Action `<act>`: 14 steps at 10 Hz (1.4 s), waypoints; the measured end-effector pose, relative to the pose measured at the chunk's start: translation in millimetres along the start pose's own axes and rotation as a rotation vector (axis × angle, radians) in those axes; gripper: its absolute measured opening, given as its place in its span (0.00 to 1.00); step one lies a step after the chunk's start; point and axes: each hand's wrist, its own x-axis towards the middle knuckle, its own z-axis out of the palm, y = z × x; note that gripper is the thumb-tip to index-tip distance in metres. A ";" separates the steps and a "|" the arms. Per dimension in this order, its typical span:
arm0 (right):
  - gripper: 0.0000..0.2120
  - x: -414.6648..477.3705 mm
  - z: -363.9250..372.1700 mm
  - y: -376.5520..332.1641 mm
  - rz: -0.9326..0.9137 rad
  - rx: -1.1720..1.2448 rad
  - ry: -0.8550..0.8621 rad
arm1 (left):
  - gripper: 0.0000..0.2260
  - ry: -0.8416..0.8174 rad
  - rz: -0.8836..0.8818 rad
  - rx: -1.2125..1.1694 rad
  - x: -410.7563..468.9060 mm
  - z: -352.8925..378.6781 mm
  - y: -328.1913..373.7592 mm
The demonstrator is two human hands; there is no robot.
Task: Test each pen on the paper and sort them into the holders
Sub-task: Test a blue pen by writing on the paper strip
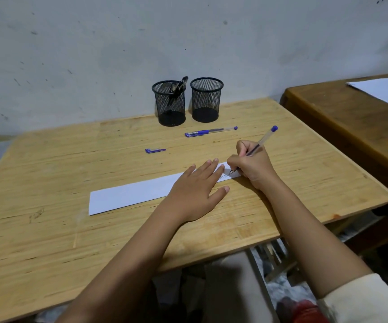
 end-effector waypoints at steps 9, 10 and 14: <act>0.18 -2.9 -7.0 -2.5 0.030 0.042 -0.053 | 0.26 -0.037 -0.009 0.003 0.9 -2.3 0.4; 0.18 -2.7 -6.7 -2.7 0.030 0.021 -0.034 | 0.26 -0.037 -0.010 0.003 1.0 -2.5 1.0; 0.18 -3.5 -7.1 -2.0 0.020 0.005 -0.012 | 0.26 -0.029 -0.006 0.003 0.5 -1.8 1.1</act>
